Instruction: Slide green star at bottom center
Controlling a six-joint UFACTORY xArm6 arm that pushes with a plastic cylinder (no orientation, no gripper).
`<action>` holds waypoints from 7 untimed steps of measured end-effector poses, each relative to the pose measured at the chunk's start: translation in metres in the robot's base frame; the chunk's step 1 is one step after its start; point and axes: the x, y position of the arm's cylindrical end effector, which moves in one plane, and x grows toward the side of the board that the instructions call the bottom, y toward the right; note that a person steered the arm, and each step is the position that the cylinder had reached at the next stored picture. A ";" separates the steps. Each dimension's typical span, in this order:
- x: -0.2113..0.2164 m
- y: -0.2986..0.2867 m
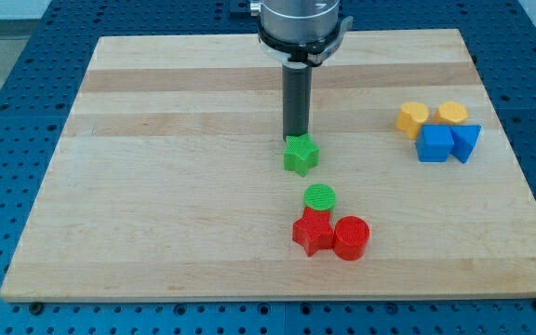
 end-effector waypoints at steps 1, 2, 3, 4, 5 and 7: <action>-0.001 0.011; -0.001 0.030; 0.003 0.035; 0.018 0.033; 0.036 0.019; 0.053 -0.005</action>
